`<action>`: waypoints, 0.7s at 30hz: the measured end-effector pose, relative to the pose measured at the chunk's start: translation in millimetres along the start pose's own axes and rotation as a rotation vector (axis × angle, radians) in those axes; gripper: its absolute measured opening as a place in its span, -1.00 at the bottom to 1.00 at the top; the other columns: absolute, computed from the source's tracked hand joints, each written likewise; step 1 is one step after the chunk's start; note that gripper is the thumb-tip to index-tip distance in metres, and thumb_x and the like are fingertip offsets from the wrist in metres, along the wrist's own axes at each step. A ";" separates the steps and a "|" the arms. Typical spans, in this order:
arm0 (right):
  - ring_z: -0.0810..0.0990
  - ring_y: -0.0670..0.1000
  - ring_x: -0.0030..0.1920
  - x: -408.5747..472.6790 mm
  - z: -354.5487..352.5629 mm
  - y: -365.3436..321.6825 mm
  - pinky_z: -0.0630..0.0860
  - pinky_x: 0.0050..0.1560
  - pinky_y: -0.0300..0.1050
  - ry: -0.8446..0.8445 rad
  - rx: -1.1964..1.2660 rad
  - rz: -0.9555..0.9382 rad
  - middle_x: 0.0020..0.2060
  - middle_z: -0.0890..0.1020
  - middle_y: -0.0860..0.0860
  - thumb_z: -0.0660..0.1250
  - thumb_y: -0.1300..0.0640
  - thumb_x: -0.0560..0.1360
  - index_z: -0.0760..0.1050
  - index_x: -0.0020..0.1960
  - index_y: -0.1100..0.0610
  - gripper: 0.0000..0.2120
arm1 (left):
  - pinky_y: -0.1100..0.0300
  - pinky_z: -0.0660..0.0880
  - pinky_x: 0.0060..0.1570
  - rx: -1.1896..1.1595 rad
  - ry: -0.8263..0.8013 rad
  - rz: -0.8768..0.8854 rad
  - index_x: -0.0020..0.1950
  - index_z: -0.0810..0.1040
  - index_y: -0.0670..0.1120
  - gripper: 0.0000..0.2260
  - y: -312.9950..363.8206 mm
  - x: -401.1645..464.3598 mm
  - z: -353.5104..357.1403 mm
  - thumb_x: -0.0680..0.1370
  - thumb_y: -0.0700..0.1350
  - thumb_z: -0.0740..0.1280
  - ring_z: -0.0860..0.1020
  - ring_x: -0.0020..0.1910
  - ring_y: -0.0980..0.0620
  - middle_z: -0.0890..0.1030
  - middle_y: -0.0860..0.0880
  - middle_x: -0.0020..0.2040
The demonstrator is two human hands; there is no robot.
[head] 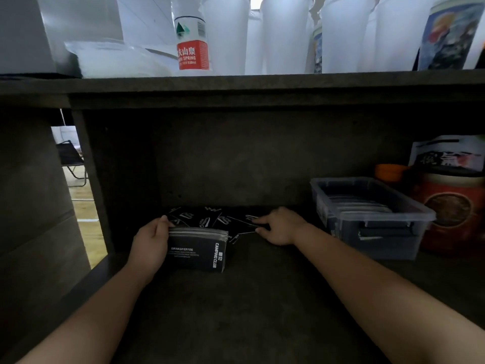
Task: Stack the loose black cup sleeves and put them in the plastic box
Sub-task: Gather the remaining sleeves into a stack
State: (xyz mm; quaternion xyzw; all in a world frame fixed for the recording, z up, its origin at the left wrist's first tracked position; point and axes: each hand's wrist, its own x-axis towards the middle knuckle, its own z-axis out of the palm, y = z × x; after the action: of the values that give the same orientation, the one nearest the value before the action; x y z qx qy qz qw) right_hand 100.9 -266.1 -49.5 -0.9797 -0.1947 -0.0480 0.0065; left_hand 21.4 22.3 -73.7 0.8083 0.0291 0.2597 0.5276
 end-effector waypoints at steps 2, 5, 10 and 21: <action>0.44 0.12 0.31 -16.8 -5.4 -5.3 0.43 0.25 -0.05 -0.018 -0.017 -0.022 0.34 0.48 0.09 0.12 -0.22 0.59 0.33 0.46 -0.15 -0.54 | 0.00 0.49 -0.02 0.012 0.010 0.004 -0.14 0.57 -0.09 -0.63 0.1 -1.0 0.2 0.68 0.02 0.07 0.59 -0.12 -0.09 0.62 -0.13 -0.18; 0.34 0.15 0.36 -39.2 -3.3 -8.0 0.38 0.30 -0.01 0.003 0.037 -0.023 0.36 0.40 0.14 0.18 -0.23 0.57 0.32 0.45 -0.19 -0.53 | 0.03 0.47 -0.04 0.016 0.014 0.009 -0.14 0.57 -0.09 -0.63 0.1 -2.3 -0.2 0.68 0.01 0.07 0.58 -0.12 -0.08 0.62 -0.13 -0.18; 0.27 0.08 0.45 -51.3 -1.5 11.6 0.30 0.41 0.03 -0.086 0.430 0.110 0.48 0.28 0.07 0.33 -0.24 0.48 0.14 0.52 -0.12 -0.30 | 0.02 0.46 -0.04 0.043 0.022 0.016 -0.14 0.57 -0.08 -0.64 0.6 -3.3 -0.4 0.68 0.01 0.07 0.58 -0.11 -0.09 0.62 -0.12 -0.18; 0.50 -0.05 0.29 -54.1 -10.9 23.1 0.42 0.31 -0.13 0.014 0.396 0.027 0.32 0.53 -0.01 0.45 -0.12 0.44 0.43 0.39 0.00 -0.43 | 0.07 0.45 -0.11 0.051 0.020 0.015 -0.11 0.57 -0.08 -0.63 0.7 -1.9 0.6 0.68 0.02 0.06 0.57 -0.12 -0.05 0.61 -0.10 -0.16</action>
State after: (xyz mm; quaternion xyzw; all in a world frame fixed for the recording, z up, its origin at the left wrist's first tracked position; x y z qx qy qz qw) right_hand 59.0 -308.4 -43.7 -0.9614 -0.1870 -0.0155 0.2010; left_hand 19.9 20.8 -74.0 0.8189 0.0349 0.2708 0.5048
